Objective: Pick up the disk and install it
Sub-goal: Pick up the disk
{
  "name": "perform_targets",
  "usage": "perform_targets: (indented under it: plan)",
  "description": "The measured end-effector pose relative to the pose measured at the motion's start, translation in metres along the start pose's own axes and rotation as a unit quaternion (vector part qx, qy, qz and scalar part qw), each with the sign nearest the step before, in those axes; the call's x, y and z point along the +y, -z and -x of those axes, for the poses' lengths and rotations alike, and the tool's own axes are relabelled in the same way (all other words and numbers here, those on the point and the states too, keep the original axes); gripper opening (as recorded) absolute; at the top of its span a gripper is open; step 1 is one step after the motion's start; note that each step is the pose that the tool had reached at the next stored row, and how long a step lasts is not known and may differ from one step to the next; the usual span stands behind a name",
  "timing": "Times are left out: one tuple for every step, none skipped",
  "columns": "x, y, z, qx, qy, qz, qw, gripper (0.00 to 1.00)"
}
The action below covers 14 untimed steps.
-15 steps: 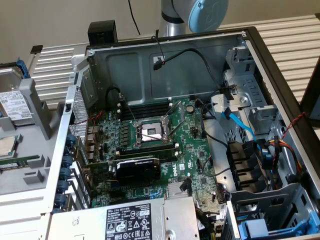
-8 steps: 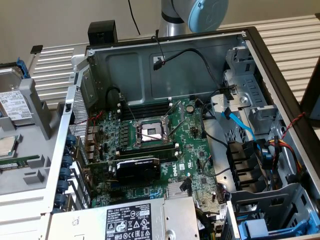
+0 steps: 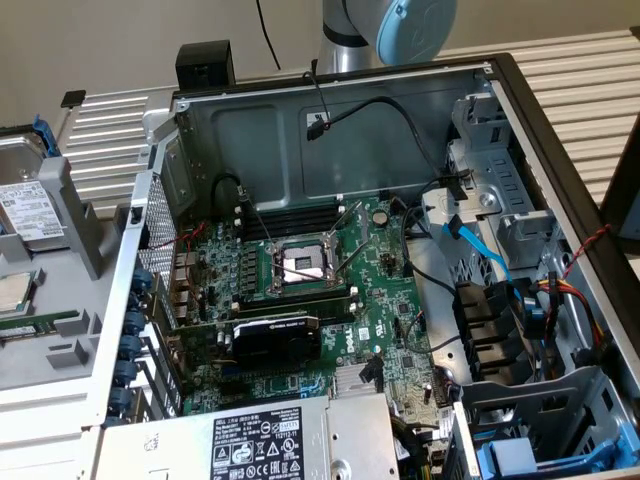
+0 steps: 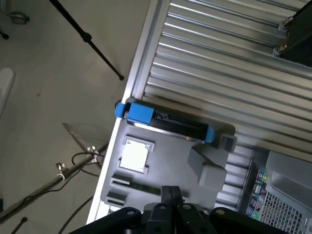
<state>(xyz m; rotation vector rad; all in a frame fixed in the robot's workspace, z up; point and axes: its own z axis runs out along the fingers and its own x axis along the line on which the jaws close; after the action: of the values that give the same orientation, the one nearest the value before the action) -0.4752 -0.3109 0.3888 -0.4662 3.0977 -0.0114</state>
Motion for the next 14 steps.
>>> perform_targets:
  plan:
    - [0.0000,0.0000,0.0000,-0.0001,0.010,0.0001,1.0000,0.11]
    - [0.0000,0.0000,0.0000,-0.0002,0.019,0.0002,0.9998,0.11]
    - [0.0000,0.0000,0.0000,-0.0003,0.028,0.0002,0.9996,0.11]
    - [0.0000,0.0000,0.0000,-0.0003,0.037,0.0003,0.9993,0.11]
    - [0.0000,0.0000,0.0000,-0.0004,0.046,0.0004,0.9989,0.11]
    - [0.0000,0.0000,0.0000,-0.0005,0.055,0.0004,0.9985,0.11]
    - [0.0000,0.0000,0.0000,-0.0005,0.065,0.0005,0.9979,0.11]
    - [0.0000,0.0000,0.0000,-0.0006,0.074,0.0006,0.9973,0.11]
    - [0.0000,0.0000,0.0000,-0.0007,0.082,0.0006,0.9966,0.11]
    - [0.0001,-0.0001,0.0000,-0.0008,0.089,0.0007,0.9960,0.11]
    - [0.0004,-0.0001,0.0001,-0.0009,0.095,0.0007,0.9954,0.11]
    - [0.0009,-0.0001,0.0002,-0.0009,0.101,0.0008,0.9949,0.11]
    - [0.0014,0.0000,0.0004,-0.0009,0.107,0.0008,0.9943,0.11]
    - [0.0019,0.0000,0.0006,-0.0010,0.112,0.0009,0.9937,0.11]
